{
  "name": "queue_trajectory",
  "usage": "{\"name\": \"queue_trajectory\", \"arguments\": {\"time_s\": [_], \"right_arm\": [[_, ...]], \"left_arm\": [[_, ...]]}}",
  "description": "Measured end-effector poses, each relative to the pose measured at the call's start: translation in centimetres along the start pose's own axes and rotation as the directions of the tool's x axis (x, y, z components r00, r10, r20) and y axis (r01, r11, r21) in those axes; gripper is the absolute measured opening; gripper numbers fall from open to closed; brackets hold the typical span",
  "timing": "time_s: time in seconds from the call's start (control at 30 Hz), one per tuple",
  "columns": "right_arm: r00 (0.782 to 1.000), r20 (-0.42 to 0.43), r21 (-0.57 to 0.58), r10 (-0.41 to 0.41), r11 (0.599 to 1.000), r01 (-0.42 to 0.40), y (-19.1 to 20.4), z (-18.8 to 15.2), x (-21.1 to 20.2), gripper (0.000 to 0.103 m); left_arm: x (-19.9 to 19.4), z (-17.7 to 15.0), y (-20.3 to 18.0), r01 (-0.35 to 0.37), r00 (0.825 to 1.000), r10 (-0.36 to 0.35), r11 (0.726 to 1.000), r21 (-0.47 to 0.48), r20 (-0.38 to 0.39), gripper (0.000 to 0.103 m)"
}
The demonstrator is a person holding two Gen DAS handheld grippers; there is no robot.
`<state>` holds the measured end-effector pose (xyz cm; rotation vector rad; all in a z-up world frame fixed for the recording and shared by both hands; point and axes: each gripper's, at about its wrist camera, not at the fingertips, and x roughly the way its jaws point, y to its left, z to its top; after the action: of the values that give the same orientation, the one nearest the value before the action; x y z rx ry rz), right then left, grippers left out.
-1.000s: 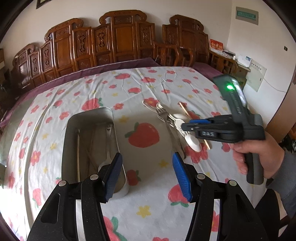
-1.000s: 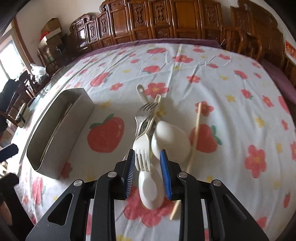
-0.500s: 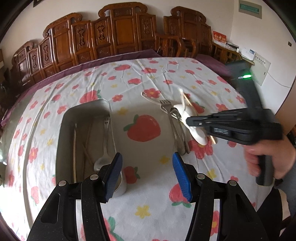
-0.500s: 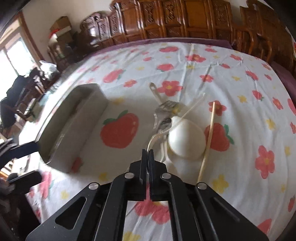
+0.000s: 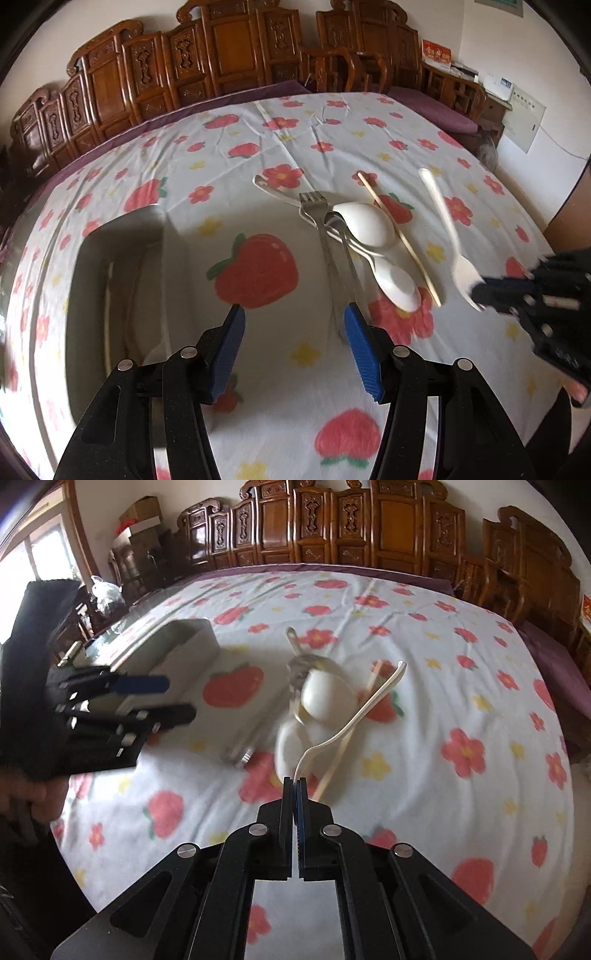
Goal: Organize utensils
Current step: 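Grasp a steel fork with the left tool while the right tool lifts the white fork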
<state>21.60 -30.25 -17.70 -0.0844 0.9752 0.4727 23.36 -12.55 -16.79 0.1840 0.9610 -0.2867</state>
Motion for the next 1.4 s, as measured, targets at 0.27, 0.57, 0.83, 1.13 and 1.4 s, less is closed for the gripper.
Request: {"name": "queue_trajectory", "arguments": {"time_s": [0.27,0.57,0.83,1.13,1.4], "right_arm": [[1.0,0.009,0.017,-0.004,1.0,0.003,-1.9,-1.9,-0.3,0.002],[1.0,0.023,0.031,0.006,0.999,-0.007,-2.4,-1.7,-0.6,0.002],[1.0,0.019,0.033,0.023,0.999,-0.024,-2.2,-1.8,-0.5,0.002],[0.999,0.021,0.036,0.027,0.999,-0.028,-2.1,-1.8,-0.5,0.002],[0.999,0.026,0.016,0.037,0.999,-0.037,-1.1,-1.5,-0.7,0.002]], "left_arm": [[3.8,2.6,-0.9,-0.007,0.999,0.007,1.0,0.005,-0.048,0.041],[7.1,4.3,-1.3,0.004,0.995,-0.007,1.0,-0.031,-0.104,0.031],[8.3,4.4,-2.2,0.015,0.991,-0.018,1.0,-0.021,-0.131,0.024],[8.5,4.7,-2.1,-0.002,0.99,-0.003,0.999,-0.033,-0.142,0.007],[7.0,3.9,-1.1,-0.012,0.992,0.005,0.999,-0.051,-0.123,0.007]]}}
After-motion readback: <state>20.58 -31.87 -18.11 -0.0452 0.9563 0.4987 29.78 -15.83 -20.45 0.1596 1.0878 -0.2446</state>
